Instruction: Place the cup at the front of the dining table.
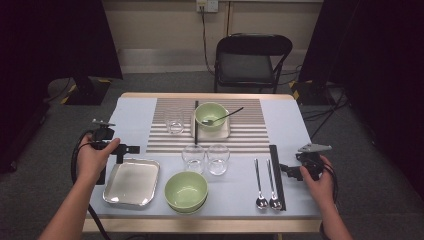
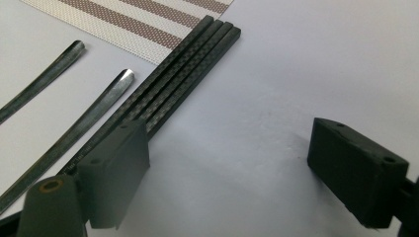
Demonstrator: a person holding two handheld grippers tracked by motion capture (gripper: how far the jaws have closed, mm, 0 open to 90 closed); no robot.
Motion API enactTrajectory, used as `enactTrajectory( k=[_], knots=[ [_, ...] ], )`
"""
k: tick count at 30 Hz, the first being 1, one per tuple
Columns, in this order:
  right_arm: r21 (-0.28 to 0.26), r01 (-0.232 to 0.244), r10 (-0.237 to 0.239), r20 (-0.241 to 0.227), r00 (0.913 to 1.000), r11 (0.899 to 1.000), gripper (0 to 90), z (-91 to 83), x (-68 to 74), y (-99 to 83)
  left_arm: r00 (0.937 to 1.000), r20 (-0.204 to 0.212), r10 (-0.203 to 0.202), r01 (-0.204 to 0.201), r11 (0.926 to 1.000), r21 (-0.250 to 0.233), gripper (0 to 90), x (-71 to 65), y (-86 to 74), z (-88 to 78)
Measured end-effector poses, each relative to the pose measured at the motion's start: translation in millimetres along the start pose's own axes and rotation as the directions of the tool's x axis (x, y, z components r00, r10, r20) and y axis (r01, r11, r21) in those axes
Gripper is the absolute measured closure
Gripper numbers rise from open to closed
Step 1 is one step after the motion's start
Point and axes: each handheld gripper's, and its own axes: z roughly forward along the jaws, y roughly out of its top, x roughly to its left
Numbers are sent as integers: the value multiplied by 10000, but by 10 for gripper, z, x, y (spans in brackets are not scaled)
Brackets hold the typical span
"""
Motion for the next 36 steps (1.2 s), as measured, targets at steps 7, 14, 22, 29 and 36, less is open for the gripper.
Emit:
enactTrajectory(
  k=[7,14,22,29,36],
  knots=[
    [1,-16,16,11,10000,10000,153,1,0,0,9999,48,159,-159,9998,102,251,-19,-21,8],
    [-1,0,0,0,10000,10000,153,0,1,0,9998,165,123,-124,9999,24,241,0,-64,13],
    [7,-6,6,1,10000,10000,153,0,1,0,9996,192,190,-192,9998,84,240,36,-114,8],
    [0,-20,20,0,10000,10000,153,0,3,0,9997,190,125,-126,9999,78,239,73,-151,11],
    [-3,-13,13,0,10000,10000,153,0,2,0,9997,198,137,-140,9998,136,239,106,-168,5]
  ],
)
